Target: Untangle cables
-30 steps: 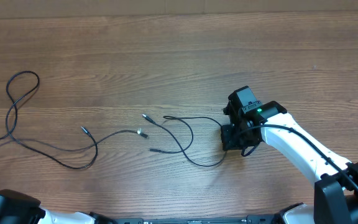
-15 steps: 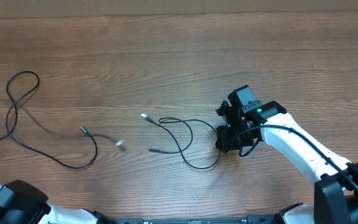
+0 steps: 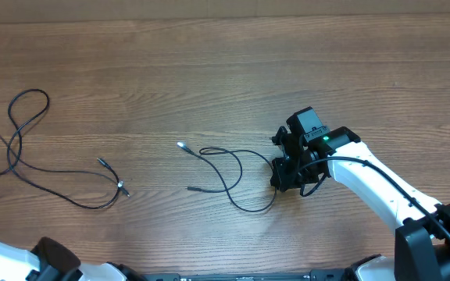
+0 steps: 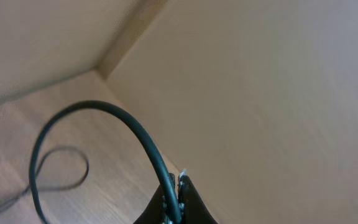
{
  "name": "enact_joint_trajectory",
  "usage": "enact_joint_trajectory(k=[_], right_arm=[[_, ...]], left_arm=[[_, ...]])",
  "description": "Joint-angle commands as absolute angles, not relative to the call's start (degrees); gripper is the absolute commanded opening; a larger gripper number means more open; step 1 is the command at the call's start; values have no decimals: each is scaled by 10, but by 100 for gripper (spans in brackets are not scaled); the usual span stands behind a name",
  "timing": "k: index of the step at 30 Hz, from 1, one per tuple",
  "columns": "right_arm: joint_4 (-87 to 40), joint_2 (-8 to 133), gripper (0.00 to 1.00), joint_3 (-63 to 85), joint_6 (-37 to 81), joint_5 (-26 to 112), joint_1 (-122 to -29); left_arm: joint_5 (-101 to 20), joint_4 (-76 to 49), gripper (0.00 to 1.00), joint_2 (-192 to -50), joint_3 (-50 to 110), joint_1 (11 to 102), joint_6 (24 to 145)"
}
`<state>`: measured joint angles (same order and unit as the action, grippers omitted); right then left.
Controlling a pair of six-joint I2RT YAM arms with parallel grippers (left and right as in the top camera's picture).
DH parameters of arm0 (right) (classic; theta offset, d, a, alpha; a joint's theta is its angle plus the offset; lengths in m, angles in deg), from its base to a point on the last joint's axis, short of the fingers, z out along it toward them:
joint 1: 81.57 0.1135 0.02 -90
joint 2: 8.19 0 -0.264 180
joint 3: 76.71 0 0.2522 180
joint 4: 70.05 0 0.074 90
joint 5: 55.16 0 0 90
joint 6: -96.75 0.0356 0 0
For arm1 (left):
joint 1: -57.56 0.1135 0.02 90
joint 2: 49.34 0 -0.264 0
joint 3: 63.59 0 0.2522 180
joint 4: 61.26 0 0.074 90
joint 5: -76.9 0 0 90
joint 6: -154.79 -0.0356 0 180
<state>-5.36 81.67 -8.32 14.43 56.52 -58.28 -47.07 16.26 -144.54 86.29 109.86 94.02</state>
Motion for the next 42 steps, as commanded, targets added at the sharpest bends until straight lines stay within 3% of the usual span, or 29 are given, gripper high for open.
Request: enact_joint_trajectory(k=[1,11,19,20,21,22,23,25,42], right_arm=[[-56,817,4,-82,142,570,-585],[-57,817,4,-82,142,570,-585],[-55,817,4,-82,142,570,-585],[-55,817,4,-82,142,570,-585],[-55,817,4,-82,142,570,-585],[-55,817,4,-82,142,570,-585],[-55,817,4,-82,142,570,-585],[-55,817,4,-82,142,570,-585],[-72,817,4,-82,142,589,-585]], left_arm=[[-434,164,4,-1441,888,1055,855],[-228,213,4,-1468,890,949,811],[-187,283,6,-1548,890,922,811],[-186,292,14,-1556,890,922,810],[-186,301,33,-1563,890,922,810],[-186,308,59,-1568,890,922,810],[-186,317,80,-1573,890,922,811],[-189,334,98,-1582,890,922,811],[-239,383,100,-1587,890,819,765]])
